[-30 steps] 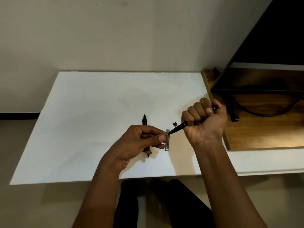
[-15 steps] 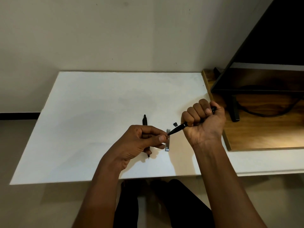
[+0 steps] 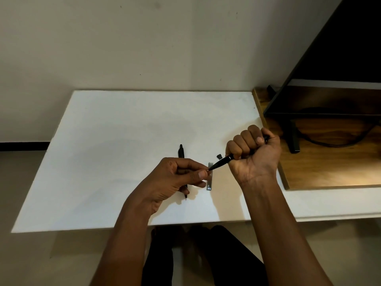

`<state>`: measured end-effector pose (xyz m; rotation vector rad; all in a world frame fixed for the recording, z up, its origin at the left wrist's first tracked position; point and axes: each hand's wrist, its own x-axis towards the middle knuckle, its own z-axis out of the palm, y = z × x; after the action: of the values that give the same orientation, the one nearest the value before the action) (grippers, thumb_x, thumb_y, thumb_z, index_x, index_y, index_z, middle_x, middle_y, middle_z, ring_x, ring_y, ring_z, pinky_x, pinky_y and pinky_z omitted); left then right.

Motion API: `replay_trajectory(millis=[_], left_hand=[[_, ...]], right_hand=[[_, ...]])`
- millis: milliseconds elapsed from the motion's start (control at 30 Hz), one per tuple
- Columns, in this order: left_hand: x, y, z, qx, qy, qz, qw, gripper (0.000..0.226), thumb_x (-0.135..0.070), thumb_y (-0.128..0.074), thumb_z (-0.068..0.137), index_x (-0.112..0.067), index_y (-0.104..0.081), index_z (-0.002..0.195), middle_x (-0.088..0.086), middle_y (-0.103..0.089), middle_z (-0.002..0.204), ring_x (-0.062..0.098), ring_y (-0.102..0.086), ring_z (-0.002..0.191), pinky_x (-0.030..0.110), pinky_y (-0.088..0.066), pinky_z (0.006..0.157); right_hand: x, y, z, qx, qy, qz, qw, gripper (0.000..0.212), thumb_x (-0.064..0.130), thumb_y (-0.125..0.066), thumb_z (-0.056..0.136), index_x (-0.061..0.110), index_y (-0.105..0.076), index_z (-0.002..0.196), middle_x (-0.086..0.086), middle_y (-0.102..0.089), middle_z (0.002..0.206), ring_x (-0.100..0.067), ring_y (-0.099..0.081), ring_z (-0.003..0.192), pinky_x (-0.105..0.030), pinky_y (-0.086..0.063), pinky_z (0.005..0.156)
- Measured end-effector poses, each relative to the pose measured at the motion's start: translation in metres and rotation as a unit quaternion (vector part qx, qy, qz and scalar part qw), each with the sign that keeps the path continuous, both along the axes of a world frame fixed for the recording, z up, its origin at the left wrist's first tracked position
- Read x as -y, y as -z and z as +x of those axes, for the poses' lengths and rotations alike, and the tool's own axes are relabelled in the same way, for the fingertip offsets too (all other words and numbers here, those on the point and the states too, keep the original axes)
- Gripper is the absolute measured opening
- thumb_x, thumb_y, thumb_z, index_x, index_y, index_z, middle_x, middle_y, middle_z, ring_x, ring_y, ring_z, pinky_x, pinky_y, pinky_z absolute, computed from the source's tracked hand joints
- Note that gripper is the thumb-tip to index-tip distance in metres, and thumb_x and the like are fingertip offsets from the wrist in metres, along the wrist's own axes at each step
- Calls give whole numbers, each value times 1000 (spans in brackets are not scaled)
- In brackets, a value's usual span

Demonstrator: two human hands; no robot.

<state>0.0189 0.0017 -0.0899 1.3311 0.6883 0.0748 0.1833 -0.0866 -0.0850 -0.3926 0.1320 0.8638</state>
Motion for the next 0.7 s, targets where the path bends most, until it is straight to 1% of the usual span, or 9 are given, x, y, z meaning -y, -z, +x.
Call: replay_trajectory(millis=[133,267,400,567,700], left_hand=[[0,0,0,-2,2,2,1000,12,-16,-71,86,-13,-77,96,1,-80,94,17,-77,86,24,-48,60],[0,0,1,-1,1,6,1000,13,-16,-71,86,-12,-77,97,2,-80,94,18,-77,86,24,-48,60],[0,0,0,0,2,8,1000,12,-16,-72,85,-14,-77,95,5,-80,95,19,-77,88,25,-48,61],[-1,1,0,-1,-1,3,1000,13,-17,-72,84,-14,-77,96,4,-80,94,18,-77,86,26,-48,62],[-1,2,1,-2,3,7,1000,12,-17,-72,85,-15,-77,95,3,-80,94,17,-77,87,25,-48,62]], right_hand=[[0,2,1,-10,-6,0,1000,54,38,-31,97,17,-37,47,6,-25,37,-9,-9,40,-19,-14,37],[0,0,1,-5,-1,-7,1000,52,30,-29,96,17,-37,46,6,-24,37,-9,-13,34,-18,-14,38],[0,0,0,-13,-9,-1,1000,54,37,-30,97,17,-37,47,6,-25,38,-10,-8,41,-19,-14,38],[0,0,0,-2,-6,-6,1000,52,30,-28,96,17,-37,47,6,-25,38,-10,-8,41,-18,-13,39],[0,-1,0,-2,-9,-7,1000,54,36,-30,97,17,-37,47,6,-24,38,-10,-8,41,-19,-12,39]])
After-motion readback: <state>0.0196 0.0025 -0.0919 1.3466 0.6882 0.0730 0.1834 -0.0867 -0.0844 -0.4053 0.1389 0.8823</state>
